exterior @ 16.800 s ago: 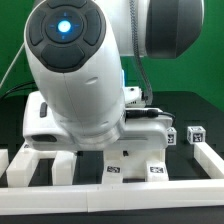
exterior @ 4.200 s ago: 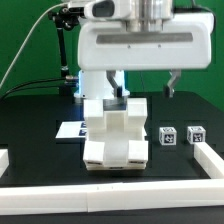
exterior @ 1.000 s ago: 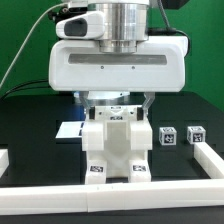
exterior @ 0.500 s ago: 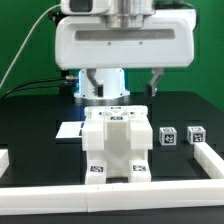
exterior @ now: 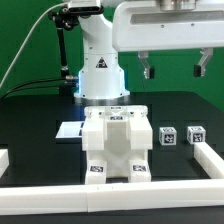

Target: Assemble chair

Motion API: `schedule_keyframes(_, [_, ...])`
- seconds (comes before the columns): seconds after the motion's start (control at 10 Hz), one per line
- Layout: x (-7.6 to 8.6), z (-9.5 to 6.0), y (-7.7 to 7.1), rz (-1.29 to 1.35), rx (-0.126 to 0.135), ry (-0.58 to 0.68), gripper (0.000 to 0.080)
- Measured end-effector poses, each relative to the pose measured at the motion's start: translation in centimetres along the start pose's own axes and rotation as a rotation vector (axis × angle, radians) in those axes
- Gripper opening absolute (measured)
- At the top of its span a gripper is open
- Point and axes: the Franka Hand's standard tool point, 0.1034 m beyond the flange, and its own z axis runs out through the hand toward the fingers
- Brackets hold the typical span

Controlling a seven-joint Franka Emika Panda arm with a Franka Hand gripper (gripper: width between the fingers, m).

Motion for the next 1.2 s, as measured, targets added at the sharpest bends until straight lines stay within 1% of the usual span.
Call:
schedule_keyframes(0.1, [0.1, 0.1, 0.4, 0.011, -0.002, -0.002, 0.0649])
schedule_keyframes(0.4, [-0.1, 0.2, 0.1, 0.017, -0.002, -0.001, 0.0649])
schedule_keyframes(0.5, [-1.6, 1.0, -1.5, 0.061, -0.001, 0.012, 0.0649])
schedule_keyframes(0.6, [-3.8, 2.0, -3.1, 0.035, 0.003, 0.016, 0.0649])
schedule_keyframes(0.7, [-5.3, 3.0, -4.1, 0.050, 0.000, 0.021, 0.0649])
schedule_keyframes(0.8, [-7.1, 4.2, -5.4, 0.081, -0.009, 0.023, 0.0649])
schedule_keyframes(0.9, [-8.0, 4.5, -6.6, 0.094, -0.012, 0.015, 0.0649])
schedule_keyframes(1.0, [-7.7, 4.4, -6.5, 0.075, -0.009, 0.018, 0.0649])
schedule_keyframes(1.2, [-7.8, 4.4, -6.4, 0.077, -0.010, 0.016, 0.0649])
